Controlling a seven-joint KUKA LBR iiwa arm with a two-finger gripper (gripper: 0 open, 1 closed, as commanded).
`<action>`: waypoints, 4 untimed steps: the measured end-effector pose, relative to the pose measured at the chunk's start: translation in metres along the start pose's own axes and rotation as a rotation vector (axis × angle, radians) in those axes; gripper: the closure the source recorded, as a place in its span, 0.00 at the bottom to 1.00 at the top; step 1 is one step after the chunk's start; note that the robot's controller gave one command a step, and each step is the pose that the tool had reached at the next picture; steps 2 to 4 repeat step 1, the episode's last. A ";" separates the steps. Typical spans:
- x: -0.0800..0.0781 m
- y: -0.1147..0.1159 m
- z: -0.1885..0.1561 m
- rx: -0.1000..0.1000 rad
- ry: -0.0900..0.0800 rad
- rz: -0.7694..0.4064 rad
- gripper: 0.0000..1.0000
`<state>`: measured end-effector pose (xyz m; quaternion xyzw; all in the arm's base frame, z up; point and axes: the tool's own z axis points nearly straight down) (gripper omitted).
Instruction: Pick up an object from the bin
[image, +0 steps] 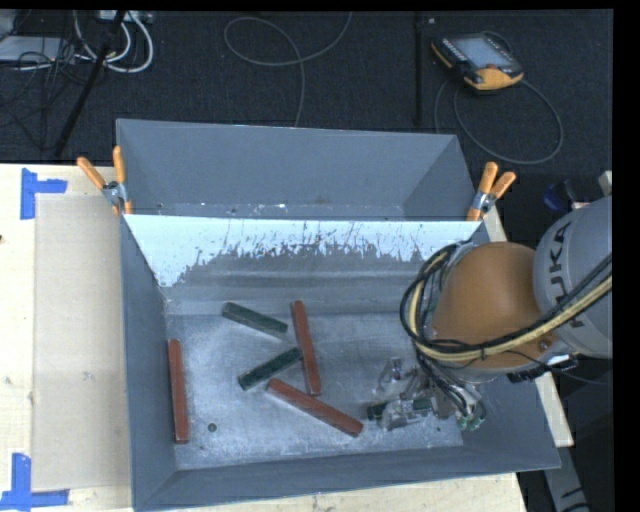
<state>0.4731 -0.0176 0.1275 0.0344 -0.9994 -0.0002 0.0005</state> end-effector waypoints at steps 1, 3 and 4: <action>-0.001 0.007 -0.096 0.000 -0.001 -0.054 1.00; -0.001 0.007 -0.096 0.000 -0.001 -0.054 1.00; -0.001 0.007 -0.096 0.000 -0.001 -0.054 1.00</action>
Offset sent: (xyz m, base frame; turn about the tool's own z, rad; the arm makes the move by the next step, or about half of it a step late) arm 0.0000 0.0000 0.0000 0.0000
